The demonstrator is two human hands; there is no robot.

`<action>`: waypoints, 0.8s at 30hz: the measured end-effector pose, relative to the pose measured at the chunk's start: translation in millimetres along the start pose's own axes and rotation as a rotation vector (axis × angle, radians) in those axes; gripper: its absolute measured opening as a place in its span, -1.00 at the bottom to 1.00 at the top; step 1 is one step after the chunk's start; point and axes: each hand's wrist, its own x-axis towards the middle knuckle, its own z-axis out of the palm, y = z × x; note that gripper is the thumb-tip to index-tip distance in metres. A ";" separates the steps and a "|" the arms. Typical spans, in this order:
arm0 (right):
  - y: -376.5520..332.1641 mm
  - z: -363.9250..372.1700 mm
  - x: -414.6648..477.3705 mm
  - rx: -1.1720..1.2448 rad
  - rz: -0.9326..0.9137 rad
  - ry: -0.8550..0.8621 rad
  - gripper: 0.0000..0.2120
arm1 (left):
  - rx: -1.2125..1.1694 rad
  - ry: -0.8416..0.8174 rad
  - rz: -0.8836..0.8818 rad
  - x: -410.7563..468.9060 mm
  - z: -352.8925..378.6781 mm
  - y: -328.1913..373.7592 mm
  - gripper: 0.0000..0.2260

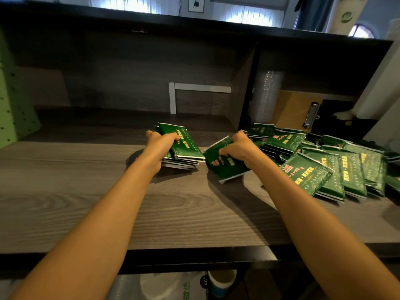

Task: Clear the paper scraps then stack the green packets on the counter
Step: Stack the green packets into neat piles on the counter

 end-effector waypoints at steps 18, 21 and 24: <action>0.0 -2.4 5.5 0.912 0.121 0.041 -0.46 | -0.004 -0.058 -0.027 14.0 -0.6 -7.1 -0.55; -4.6 9.4 -2.8 0.803 0.008 -0.049 -0.38 | 0.046 -0.134 -0.054 16.2 1.6 -9.7 -0.37; -5.0 18.0 -10.8 0.542 -0.091 0.041 -0.35 | 0.000 -0.156 -0.062 23.5 5.5 -15.5 -0.46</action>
